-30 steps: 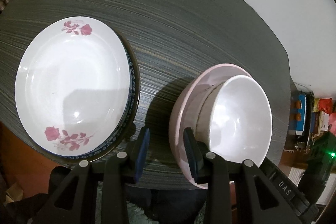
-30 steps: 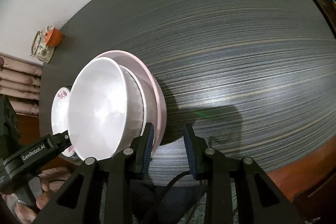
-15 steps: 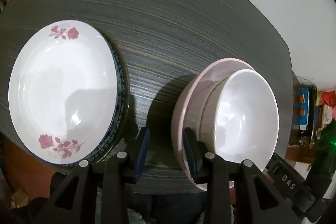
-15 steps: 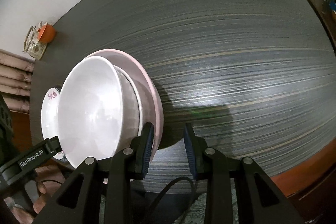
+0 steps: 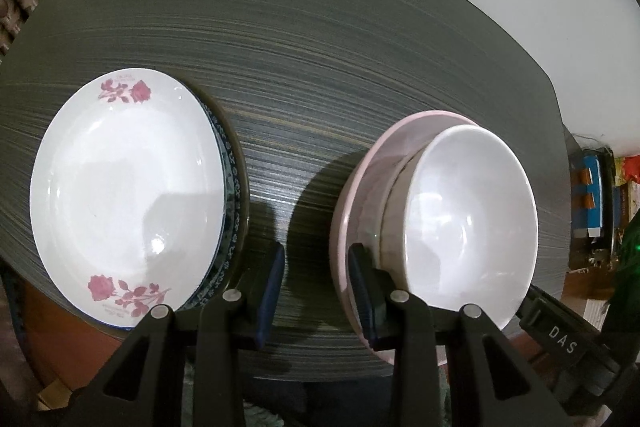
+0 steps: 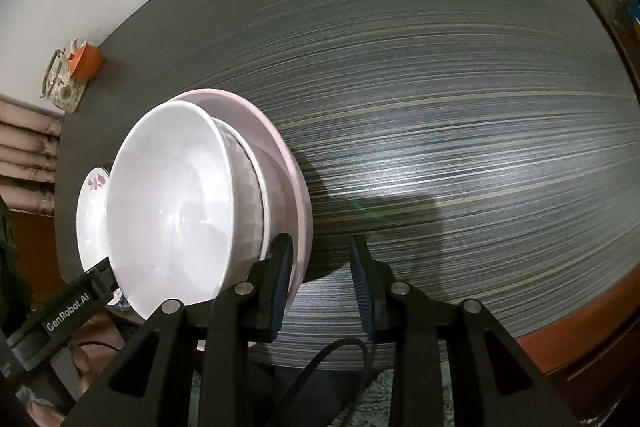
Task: Organize plates and bowls
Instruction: 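Carry the pink bowl stack over the pink-flower plate stack, then lower the pink bowl stack onto the pink-flower plate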
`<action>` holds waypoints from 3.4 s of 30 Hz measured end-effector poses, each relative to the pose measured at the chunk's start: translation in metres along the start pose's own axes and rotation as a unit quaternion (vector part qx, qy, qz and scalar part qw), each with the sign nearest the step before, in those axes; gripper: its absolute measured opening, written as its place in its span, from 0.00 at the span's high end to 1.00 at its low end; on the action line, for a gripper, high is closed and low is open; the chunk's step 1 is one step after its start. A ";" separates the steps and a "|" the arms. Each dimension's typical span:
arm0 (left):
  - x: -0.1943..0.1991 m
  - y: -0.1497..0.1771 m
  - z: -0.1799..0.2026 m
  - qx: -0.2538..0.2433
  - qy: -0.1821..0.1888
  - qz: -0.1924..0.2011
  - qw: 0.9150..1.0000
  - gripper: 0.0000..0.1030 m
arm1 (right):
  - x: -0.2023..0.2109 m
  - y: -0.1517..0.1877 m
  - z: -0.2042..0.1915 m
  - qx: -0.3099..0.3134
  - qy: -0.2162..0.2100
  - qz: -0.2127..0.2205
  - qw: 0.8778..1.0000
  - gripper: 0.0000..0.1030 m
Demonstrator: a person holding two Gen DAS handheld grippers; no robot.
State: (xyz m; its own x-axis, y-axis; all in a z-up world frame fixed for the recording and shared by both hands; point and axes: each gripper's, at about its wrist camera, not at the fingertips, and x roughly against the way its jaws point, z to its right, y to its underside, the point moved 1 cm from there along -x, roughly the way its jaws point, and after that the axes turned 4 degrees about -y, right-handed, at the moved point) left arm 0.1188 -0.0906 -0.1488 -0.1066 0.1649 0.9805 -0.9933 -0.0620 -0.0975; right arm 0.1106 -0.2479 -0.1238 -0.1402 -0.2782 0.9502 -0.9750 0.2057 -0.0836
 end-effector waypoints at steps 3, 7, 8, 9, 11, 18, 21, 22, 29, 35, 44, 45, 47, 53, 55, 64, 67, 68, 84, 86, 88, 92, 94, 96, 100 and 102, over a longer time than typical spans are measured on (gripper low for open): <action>0.000 0.003 -0.001 -0.002 0.001 0.001 1.000 0.68 | 0.000 -0.001 0.000 0.000 0.000 0.002 1.000 0.72; 0.001 0.001 -0.002 -0.010 -0.003 0.004 1.000 0.68 | 0.001 -0.001 0.001 -0.001 0.001 0.006 1.000 0.72; 0.001 0.000 -0.002 -0.010 -0.003 0.002 1.000 0.68 | 0.001 -0.001 0.000 -0.001 0.001 0.007 1.000 0.72; 0.002 0.000 -0.002 -0.013 -0.003 0.003 1.000 0.69 | 0.001 0.000 0.000 -0.002 0.001 0.007 1.000 0.73; 0.002 0.000 0.001 -0.017 -0.005 0.006 1.000 0.69 | 0.000 0.001 -0.003 0.001 0.001 0.008 1.000 0.75; 0.000 0.000 0.002 -0.015 0.004 0.005 1.000 0.72 | 0.000 0.000 -0.012 0.010 -0.003 0.010 1.000 0.87; 0.000 0.000 0.004 -0.020 0.021 0.002 1.000 0.86 | 0.000 -0.001 -0.009 0.006 -0.010 0.009 1.000 0.87; -0.001 0.000 0.006 -0.022 0.024 0.001 0.999 0.90 | 0.000 -0.001 -0.009 0.007 -0.010 0.009 1.000 0.87; 0.000 0.001 0.007 -0.031 0.022 0.008 0.999 0.90 | 0.001 -0.001 -0.006 0.001 -0.019 0.013 1.000 0.87; 0.000 0.003 0.011 -0.031 0.021 0.013 0.999 0.90 | 0.004 0.001 -0.004 0.001 -0.018 0.017 1.000 0.87; 0.003 0.005 0.006 -0.029 0.020 0.019 0.999 0.90 | 0.002 0.002 -0.006 0.003 -0.019 0.018 1.000 0.87; 0.004 0.005 0.006 -0.028 0.021 0.019 0.999 0.90 | 0.002 0.002 -0.006 0.001 -0.020 0.018 1.000 0.87; 0.005 0.005 0.005 -0.028 0.022 0.020 0.999 0.90 | 0.003 0.003 -0.007 0.003 -0.019 0.021 1.000 0.87; 0.008 0.004 0.001 -0.030 0.022 0.025 0.999 0.90 | 0.009 0.003 -0.009 0.007 -0.021 0.028 0.999 0.88; 0.009 0.004 0.000 -0.031 0.022 0.026 0.999 0.90 | 0.009 0.004 -0.010 0.004 -0.022 0.029 0.999 0.88; 0.024 0.003 -0.011 -0.028 0.024 0.041 0.998 0.90 | 0.019 0.004 -0.018 0.014 -0.023 0.040 0.999 0.88; 0.030 0.002 -0.019 -0.024 0.025 0.047 0.998 0.90 | 0.022 0.003 -0.024 0.021 -0.022 0.041 0.999 0.88; 0.032 0.002 -0.022 -0.023 0.025 0.049 0.998 0.90 | 0.023 0.002 -0.026 0.025 -0.022 0.041 0.999 0.88; 0.078 0.000 -0.087 0.024 -0.001 0.089 0.996 0.90 | 0.029 -0.005 -0.094 0.081 -0.045 0.045 0.995 0.88; 0.083 0.002 -0.099 0.031 -0.006 0.092 0.995 0.90 | 0.028 -0.003 -0.105 0.089 -0.049 0.042 0.994 0.88; 0.086 0.004 -0.109 0.037 -0.011 0.093 0.995 0.90 | 0.027 -0.002 -0.117 0.099 -0.053 0.039 0.993 0.88; 0.092 0.007 -0.134 0.057 -0.012 0.093 0.994 0.90 | 0.023 0.000 -0.137 0.115 -0.057 0.031 0.991 0.88; 0.095 0.008 -0.145 0.067 -0.015 0.095 0.993 0.90 | 0.020 0.001 -0.149 0.125 -0.057 0.027 0.990 0.88; 0.097 0.010 -0.157 0.075 -0.016 0.096 0.992 0.90 | 0.016 0.002 -0.161 0.132 -0.059 0.021 0.989 0.88; 0.094 0.014 -0.171 0.092 -0.018 0.092 0.991 0.90 | 0.007 0.005 -0.176 0.148 -0.061 0.012 0.987 0.88; 0.091 0.017 -0.177 0.098 -0.021 0.087 0.991 0.90 | 0.004 0.009 -0.179 0.152 -0.063 0.007 0.986 0.88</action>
State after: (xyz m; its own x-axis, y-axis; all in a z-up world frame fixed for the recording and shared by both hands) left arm 0.0840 0.0976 -0.0914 -0.2701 0.0941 0.9582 -0.9318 -0.2761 -0.2355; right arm 0.1325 -0.0787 -0.0670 -0.1555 -0.3956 0.9052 -0.9768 -0.0752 -0.2007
